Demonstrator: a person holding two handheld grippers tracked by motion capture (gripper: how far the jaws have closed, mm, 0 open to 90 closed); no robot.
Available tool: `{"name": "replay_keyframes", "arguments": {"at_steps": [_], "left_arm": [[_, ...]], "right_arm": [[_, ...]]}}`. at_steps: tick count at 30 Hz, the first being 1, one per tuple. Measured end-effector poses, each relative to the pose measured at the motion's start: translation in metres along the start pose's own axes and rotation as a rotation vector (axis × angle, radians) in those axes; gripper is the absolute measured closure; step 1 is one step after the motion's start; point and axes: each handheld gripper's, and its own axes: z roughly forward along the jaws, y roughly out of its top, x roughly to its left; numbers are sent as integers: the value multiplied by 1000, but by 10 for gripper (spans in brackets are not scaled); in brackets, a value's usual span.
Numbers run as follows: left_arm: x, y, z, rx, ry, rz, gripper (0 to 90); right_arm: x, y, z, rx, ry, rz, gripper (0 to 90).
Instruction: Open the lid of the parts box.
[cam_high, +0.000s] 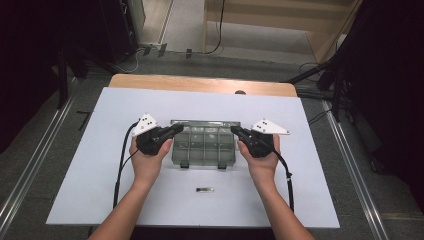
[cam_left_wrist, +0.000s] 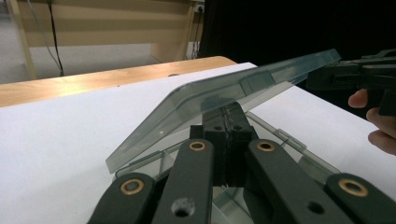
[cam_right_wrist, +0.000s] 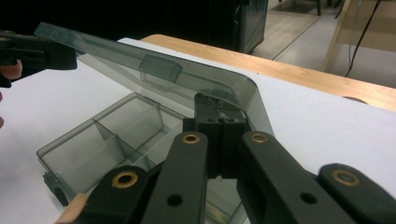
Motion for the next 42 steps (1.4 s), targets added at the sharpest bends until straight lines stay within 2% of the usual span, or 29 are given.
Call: {"name": "replay_keyframes", "arguments": {"at_steps": [7, 21, 25, 26, 27, 28, 30, 31, 32, 34, 36, 38, 40, 42], "left_arm": [[2, 4, 3, -14, 19, -15, 898], [9, 17, 0, -38, 51, -8, 896], [10, 17, -2, -28, 56, 0, 890], [10, 16, -3, -28, 59, 2, 862], [11, 14, -5, -40, 46, 5, 783], [12, 13, -6, -43, 41, 8, 783], [13, 9, -8, -45, 46, 14, 717], [14, 6, -10, -45, 50, 10, 626], [16, 4, -11, -44, 52, 5, 626], [20, 0, -14, -48, 67, -10, 551], [23, -1, -15, -41, 63, -13, 522], [25, -1, -13, -37, 91, -23, 399], [29, -1, -8, -14, 95, -53, 270], [33, -1, -3, 1, 86, -71, 87]], "right_arm": [[-3, 6, 4, -12, -6, 12, 900], [-4, 15, 16, -11, -14, 17, 900], [-6, 19, 17, -19, -19, 23, 900], [-6, 19, 17, -19, -20, 26, 900], [-8, 21, 17, -24, -23, 31, 900], [-8, 21, 17, -24, -23, 31, 900], [-9, 21, 18, -26, -28, 31, 900], [-10, 21, 17, -28, -31, 33, 900], [-10, 21, 17, -28, -31, 33, 900], [-11, 21, 17, -28, -34, 33, 900], [-11, 21, 17, -29, -34, 34, 900], [-12, 21, 17, -30, -35, 36, 900], [-12, 22, 17, -32, -37, 40, 900], [-14, 22, 16, -37, -40, 42, 900]]}}
